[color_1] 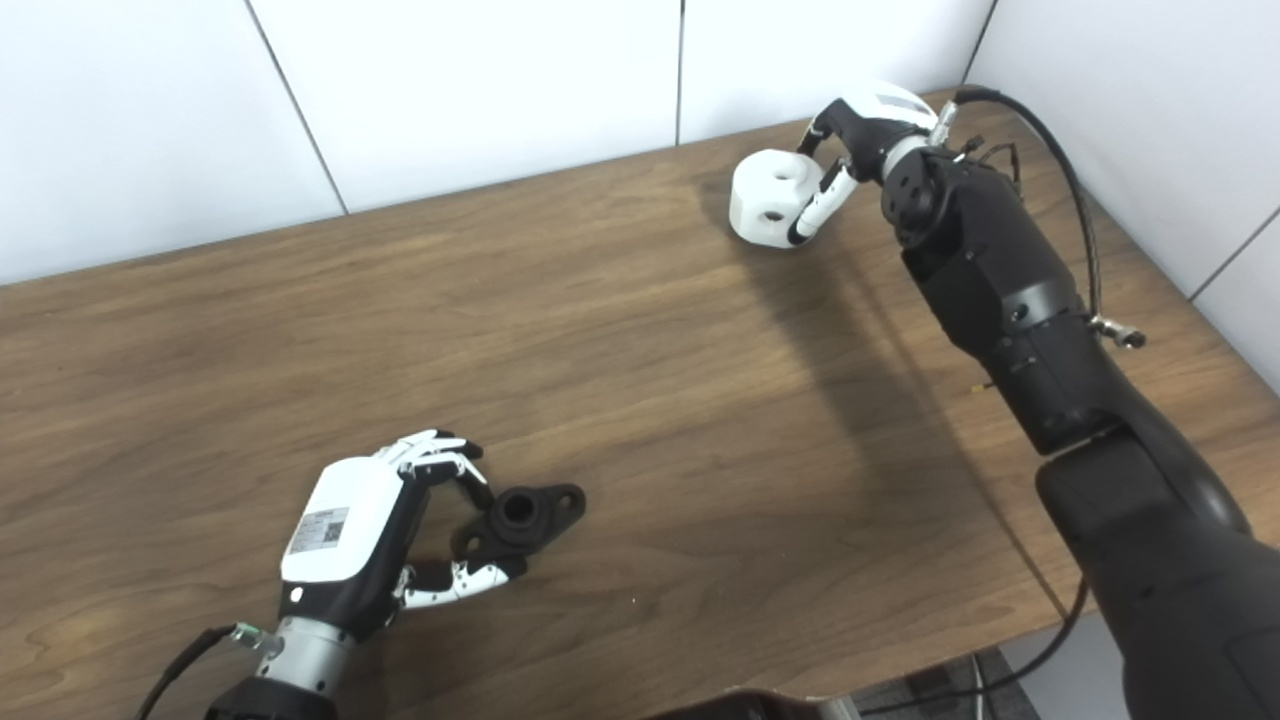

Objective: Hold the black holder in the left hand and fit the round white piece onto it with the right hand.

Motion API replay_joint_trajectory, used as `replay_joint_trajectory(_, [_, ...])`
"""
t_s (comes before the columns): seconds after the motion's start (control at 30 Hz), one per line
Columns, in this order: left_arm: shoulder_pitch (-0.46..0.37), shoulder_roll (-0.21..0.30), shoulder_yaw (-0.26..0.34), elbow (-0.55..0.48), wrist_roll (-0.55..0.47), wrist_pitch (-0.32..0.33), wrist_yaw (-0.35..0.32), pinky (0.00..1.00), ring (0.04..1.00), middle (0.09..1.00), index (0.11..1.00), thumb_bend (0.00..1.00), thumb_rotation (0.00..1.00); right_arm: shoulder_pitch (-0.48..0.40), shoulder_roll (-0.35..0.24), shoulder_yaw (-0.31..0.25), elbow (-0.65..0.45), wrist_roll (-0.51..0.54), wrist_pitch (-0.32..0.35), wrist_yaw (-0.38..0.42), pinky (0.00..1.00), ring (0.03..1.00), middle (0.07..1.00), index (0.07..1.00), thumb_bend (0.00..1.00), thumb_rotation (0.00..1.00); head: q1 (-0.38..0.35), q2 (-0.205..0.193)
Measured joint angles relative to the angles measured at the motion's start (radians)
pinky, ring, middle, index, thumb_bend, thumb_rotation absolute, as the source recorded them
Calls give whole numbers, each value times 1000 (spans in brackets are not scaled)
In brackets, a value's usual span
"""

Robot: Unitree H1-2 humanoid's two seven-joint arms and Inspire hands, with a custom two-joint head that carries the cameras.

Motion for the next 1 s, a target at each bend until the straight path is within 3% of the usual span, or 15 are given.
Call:
replay_joint_trajectory(0.17, [-2,0,0,0,0,0,0,760,839,758,486,517,47,-1,-5,6,-17,3,-1,0,891,930,853,578,870,117,0,0])
replay_joint_trajectory(0.2, [-2,0,0,0,0,0,0,765,839,757,486,517,47,-1,-6,6,-17,5,-1,0,886,926,851,535,702,128,0,0])
replay_joint_trajectory(0.23, [-2,0,0,0,1,0,0,768,839,757,486,517,47,-1,-6,6,-17,6,-1,0,885,922,848,512,616,133,0,0])
replay_joint_trajectory(0.3, [-1,0,-1,0,2,1,0,769,836,754,486,517,46,-1,-6,6,-17,10,-1,0,887,911,835,492,544,136,0,0])
replay_joint_trajectory(1.0, [-3,0,-2,4,0,0,7,745,835,753,486,517,46,12,-12,18,-30,18,-24,-32,831,867,766,485,524,132,0,2])
